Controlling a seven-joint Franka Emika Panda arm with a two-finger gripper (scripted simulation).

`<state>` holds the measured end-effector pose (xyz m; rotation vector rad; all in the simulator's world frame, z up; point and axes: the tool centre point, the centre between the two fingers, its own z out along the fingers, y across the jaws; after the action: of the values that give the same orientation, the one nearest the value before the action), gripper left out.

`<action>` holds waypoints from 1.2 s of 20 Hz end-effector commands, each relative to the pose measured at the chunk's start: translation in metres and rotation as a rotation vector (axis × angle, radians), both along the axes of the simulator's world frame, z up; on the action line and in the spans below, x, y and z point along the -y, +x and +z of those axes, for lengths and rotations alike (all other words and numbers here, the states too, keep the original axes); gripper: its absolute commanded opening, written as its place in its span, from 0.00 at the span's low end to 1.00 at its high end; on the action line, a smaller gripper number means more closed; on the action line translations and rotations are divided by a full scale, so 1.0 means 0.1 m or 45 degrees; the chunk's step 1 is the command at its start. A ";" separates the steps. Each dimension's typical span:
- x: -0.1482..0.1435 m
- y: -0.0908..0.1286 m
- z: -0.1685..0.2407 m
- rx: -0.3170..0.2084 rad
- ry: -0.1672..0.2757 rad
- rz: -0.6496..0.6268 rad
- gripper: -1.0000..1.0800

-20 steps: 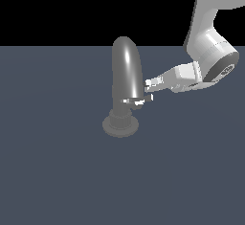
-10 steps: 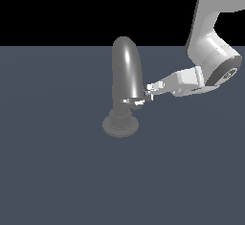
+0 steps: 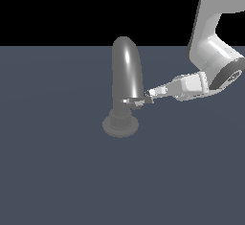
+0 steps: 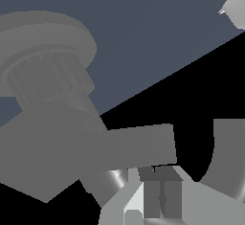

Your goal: Turn on the faucet by rotating a designated handle.

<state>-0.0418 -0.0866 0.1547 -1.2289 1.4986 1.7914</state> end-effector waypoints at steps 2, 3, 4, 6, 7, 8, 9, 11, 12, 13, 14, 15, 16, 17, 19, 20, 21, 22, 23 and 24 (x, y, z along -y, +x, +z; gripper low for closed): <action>0.01 -0.05 -0.19 -0.015 0.000 -0.002 0.00; 0.02 -0.06 -0.26 -0.018 0.000 -0.002 0.00; 0.02 -0.07 -0.32 -0.021 0.001 -0.003 0.00; 0.03 -0.10 -0.45 -0.028 0.001 -0.004 0.00; 0.04 -0.12 -0.52 -0.031 0.001 -0.004 0.00; 0.04 -0.13 -0.58 -0.035 0.001 -0.004 0.00; 0.05 -0.14 -0.64 -0.038 0.001 -0.005 0.00; 0.06 -0.17 -0.76 -0.044 0.001 -0.006 0.00; 0.06 -0.17 -0.76 -0.044 0.001 -0.006 0.00; 0.00 0.02 -0.34 0.044 0.015 0.019 0.00; -0.01 0.03 -0.38 0.039 0.014 0.018 0.00; -0.01 0.04 -0.42 0.035 0.014 0.016 0.00; -0.01 0.05 -0.46 0.031 0.013 0.015 0.00; -0.02 0.06 -0.50 0.027 0.013 0.014 0.00; -0.02 0.08 -0.57 0.019 0.011 0.012 0.00; -0.03 0.09 -0.61 0.016 0.011 0.011 0.00; -0.03 0.10 -0.65 0.012 0.010 0.010 0.00; -0.03 0.10 -0.68 0.008 0.009 0.009 0.00; -0.04 0.11 -0.72 0.004 0.009 0.008 0.00; -0.04 0.12 -0.76 0.001 0.008 0.007 0.00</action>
<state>-0.0364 -0.0860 0.1011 -1.2420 1.4573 1.8204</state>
